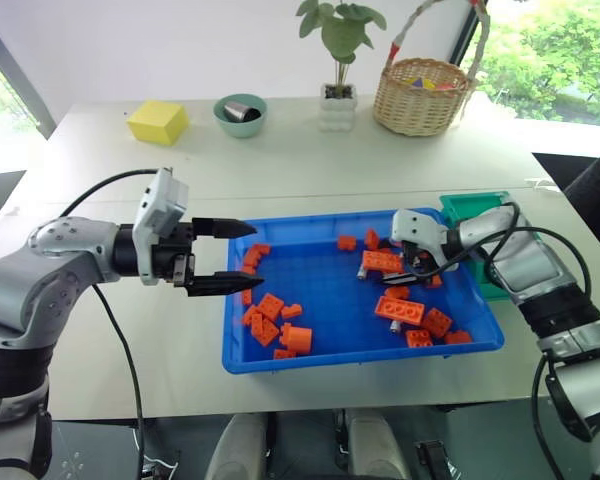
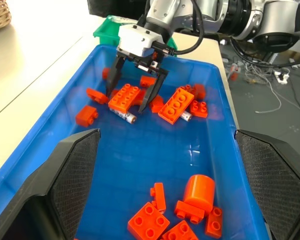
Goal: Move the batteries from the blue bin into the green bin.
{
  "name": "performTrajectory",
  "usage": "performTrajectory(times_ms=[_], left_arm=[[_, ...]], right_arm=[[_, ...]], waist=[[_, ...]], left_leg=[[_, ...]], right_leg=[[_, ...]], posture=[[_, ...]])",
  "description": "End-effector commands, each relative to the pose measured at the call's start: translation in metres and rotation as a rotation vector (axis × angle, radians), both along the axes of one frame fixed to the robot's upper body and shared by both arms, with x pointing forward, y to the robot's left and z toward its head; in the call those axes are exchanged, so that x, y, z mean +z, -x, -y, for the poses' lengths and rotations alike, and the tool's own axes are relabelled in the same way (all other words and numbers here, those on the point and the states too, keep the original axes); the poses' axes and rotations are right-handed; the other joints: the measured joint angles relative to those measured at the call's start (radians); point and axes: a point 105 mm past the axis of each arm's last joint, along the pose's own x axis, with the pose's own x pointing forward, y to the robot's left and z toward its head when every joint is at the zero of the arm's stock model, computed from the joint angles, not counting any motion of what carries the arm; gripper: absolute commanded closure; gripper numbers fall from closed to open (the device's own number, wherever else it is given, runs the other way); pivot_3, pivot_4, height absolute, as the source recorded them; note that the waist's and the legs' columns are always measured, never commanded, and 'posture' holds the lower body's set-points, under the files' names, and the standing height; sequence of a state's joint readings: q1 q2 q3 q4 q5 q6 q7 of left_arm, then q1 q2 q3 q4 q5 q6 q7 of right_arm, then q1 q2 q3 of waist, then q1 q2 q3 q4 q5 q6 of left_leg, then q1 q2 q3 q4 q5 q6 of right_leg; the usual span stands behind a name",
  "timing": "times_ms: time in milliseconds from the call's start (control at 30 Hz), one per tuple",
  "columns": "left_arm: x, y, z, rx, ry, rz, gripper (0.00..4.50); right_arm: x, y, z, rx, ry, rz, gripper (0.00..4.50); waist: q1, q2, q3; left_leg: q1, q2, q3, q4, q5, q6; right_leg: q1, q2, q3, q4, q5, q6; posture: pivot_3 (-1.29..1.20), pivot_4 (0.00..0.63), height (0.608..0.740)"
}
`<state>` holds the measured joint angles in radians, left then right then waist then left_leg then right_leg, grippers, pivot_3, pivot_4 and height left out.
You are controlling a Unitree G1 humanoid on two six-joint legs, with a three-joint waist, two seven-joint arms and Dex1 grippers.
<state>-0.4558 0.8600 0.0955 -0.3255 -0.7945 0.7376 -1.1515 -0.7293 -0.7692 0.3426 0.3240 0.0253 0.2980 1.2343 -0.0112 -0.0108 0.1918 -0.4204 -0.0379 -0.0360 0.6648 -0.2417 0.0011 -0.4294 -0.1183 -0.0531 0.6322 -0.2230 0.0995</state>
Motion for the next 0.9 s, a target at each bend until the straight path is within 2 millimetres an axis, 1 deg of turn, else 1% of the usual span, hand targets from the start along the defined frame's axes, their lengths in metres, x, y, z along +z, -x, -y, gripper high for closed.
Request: performTrajectory(times_ms=[33,67,233,267,333,367,400,433,467,500,533,633,733,800,833,900], left_arm=[[0.01,0.002,-0.002,0.0,0.001,0.047,0.0],[0.01,0.002,-0.002,-0.001,0.002,0.048,0.0],[0.011,0.0,-0.001,-0.005,0.005,0.051,0.0],[0.011,-0.001,-0.001,-0.005,0.006,0.051,0.0],[0.01,-0.002,0.0,-0.007,0.008,0.051,0.0],[0.01,-0.002,0.0,-0.008,0.01,0.05,0.0],[0.009,-0.002,0.001,-0.009,0.01,0.05,0.0],[0.009,-0.002,0.001,-0.011,0.013,0.05,0.0],[0.009,-0.003,0.002,-0.011,0.014,0.049,0.0],[0.008,-0.003,0.002,-0.012,0.015,0.05,0.0],[0.008,-0.003,0.003,-0.013,0.016,0.05,0.0],[0.008,-0.004,0.004,-0.015,0.021,0.054,0.0],[0.009,-0.004,0.004,-0.014,0.021,0.057,0.0],[0.009,-0.004,0.003,-0.012,0.021,0.058,0.0],[0.01,-0.004,0.003,-0.011,0.021,0.059,0.0],[0.009,-0.003,0.002,-0.009,0.019,0.059,0.0]], right_arm=[[0.021,-0.004,-0.002,-0.001,-0.038,0.057,2.81],[0.024,-0.004,-0.003,-0.002,-0.048,0.06,3.29],[0.038,0.001,-0.007,0.012,-0.081,0.076,3.29],[0.042,0.001,-0.011,0.018,-0.088,0.09,3.29],[0.053,0.003,-0.025,0.036,-0.129,0.114,3.29],[0.057,0.005,-0.037,0.048,-0.162,0.115,3.29],[0.06,0.006,-0.044,0.053,-0.183,0.112,3.29],[0.059,0.008,-0.056,0.062,-0.205,0.108,3.29],[0.057,0.009,-0.067,0.066,-0.218,0.104,3.29],[0.055,0.01,-0.073,0.066,-0.224,0.102,3.29],[0.049,0.009,-0.084,0.066,-0.227,0.101,3.29],[0.033,0.003,-0.108,0.033,-0.237,0.088,3.29],[0.024,-0.007,-0.117,-0.014,-0.227,0.099,1.68],[0.022,-0.014,-0.114,-0.035,-0.19,0.13,0.75],[0.024,-0.016,-0.111,-0.041,-0.182,0.139,0.21],[0.031,-0.019,-0.104,-0.059,-0.173,0.157,0.21]], waist=[[0.0,0.0,0.0],[0.0,0.0,0.0],[0.0,0.0,0.0],[0.0,0.0,0.0],[0.0,0.0,0.0],[0.0,0.0,0.0],[-0.003,0.0,0.0],[-0.004,0.0,0.0],[-0.004,0.0,0.0],[-0.004,0.0,0.0],[-0.002,0.0,0.0],[-0.001,0.0,0.0],[0.002,0.0,0.0],[0.002,0.0,0.0],[0.001,0.0,0.0],[-0.001,0.0,0.0]], left_leg=[[0.0,0.0,0.0,0.0,0.0,0.0],[0.0,0.0,0.0,0.0,0.0,0.0],[0.0,0.0,0.0,0.0,0.0,0.0],[0.0,0.0,0.0,0.0,0.0,0.0],[0.0,0.0,0.0,0.0,0.0,0.0],[0.0,0.0,0.0,0.0,0.0,0.0],[0.0,0.0,-0.001,0.0,0.0,0.0],[0.0,0.0,-0.001,0.0,0.0,0.0],[0.001,0.001,-0.003,0.0,0.0,0.0],[0.001,0.001,-0.004,0.0,0.0,0.0],[0.001,0.001,-0.004,0.0,0.0,0.0],[0.001,0.0,-0.005,0.0,0.0,0.0],[0.0,-0.001,-0.005,0.0,0.0,0.0],[0.0,-0.002,-0.006,0.0,0.0,-0.001],[0.0,-0.002,-0.006,0.0,0.001,-0.001],[0.0,-0.002,-0.006,0.0,0.001,-0.001]], right_leg=[[0.0,0.0,0.0,0.0,0.0,0.0],[0.0,0.0,0.0,0.0,0.0,0.0],[0.0,0.0,0.0,0.0,0.0,0.0],[0.0,0.0,0.0,0.0,0.0,0.0],[0.0,0.0,0.0,0.0,0.0,0.0],[0.0,0.0,0.0,0.0,0.0,0.0],[0.0,0.0,0.0,0.0,0.0,0.0],[0.0,0.0,0.0,0.0,0.0,0.0],[0.0,0.0,0.0,0.001,0.0,0.0],[0.0,0.0,0.0,0.001,0.0,0.0],[0.0,0.0,0.0,0.001,0.0,0.0],[0.0,0.0,0.0,0.002,0.0,0.0],[0.0,0.0,0.0,0.002,0.0,0.0],[0.0,0.0,0.0,0.002,0.0,0.0],[0.0,0.0,0.0,0.002,0.0,0.0],[0.0,0.0,0.0,0.002,0.0,0.0]], posture=[[0.0,0.15,0.702],[0.0,0.15,0.702],[0.0,0.15,0.702],[0.0,0.15,0.702],[0.0,0.15,0.702],[0.0,0.15,0.702],[0.0,0.15,0.702],[0.0,0.15,0.702],[0.0,0.15,0.702],[0.0,0.15,0.702],[0.0,0.15,0.702],[0.0,0.15,0.702],[0.0,0.15,0.702],[0.0,0.15,0.702],[0.0,0.15,0.702],[0.0,0.15,0.702]])
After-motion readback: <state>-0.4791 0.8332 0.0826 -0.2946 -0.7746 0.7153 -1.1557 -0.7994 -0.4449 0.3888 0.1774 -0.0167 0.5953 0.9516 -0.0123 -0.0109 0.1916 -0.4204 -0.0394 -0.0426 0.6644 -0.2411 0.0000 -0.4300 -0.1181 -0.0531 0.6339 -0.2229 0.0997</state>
